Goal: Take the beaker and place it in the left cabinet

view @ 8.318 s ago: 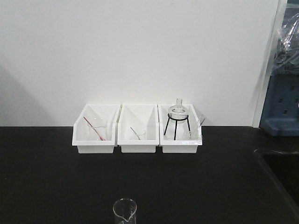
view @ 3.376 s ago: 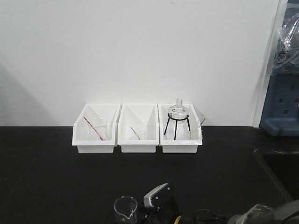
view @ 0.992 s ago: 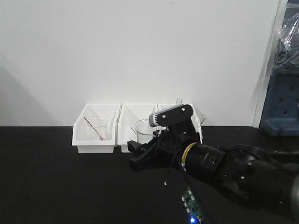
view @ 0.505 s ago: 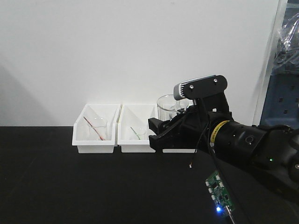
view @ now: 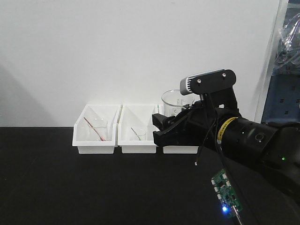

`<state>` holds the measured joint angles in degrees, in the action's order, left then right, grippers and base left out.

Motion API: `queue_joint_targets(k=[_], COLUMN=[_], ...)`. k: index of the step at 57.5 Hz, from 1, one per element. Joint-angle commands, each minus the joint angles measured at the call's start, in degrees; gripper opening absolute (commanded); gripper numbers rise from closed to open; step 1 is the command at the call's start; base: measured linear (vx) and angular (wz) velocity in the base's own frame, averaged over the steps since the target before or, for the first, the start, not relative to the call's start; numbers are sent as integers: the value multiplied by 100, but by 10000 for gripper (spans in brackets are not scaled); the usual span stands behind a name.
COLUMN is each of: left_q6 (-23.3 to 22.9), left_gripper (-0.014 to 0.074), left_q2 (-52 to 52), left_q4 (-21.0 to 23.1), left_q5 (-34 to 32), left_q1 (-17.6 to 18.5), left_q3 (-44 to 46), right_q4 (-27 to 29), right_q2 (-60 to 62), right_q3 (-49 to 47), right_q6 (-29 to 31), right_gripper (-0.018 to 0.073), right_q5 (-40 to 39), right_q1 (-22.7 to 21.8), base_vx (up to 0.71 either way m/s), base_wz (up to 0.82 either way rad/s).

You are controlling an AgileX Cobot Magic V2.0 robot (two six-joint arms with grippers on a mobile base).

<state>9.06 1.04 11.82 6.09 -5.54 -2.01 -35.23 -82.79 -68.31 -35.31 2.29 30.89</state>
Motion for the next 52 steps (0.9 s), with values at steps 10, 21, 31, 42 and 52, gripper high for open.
queue_joint_targets(k=[10,21,31,42,52], left_q6=[-14,-14,-14,-14,-14], left_gripper=[-6,-6,-6,-6,-6], left_q2=[58,58,58,58,58], left_q4=[30,30,30,30,30], left_q5=[-503,-503,-503,-503,-503], left_q1=[19,19,19,19,19], left_q3=[103,103,103,103,103], right_q4=[-21,-21,-21,-21,-21], right_q2=[246,246,246,241,241], right_q3=[-183,-183,-183,-183,-183], right_q6=[24,24,24,24,24], right_gripper=[177,177,177,177,177], right_q5=[-393,-382,-382,-383,-383], right_q1=[-9,-9,-9,-9,-9], base_vx=[0,0,0,0,0], base_wz=[0,0,0,0,0])
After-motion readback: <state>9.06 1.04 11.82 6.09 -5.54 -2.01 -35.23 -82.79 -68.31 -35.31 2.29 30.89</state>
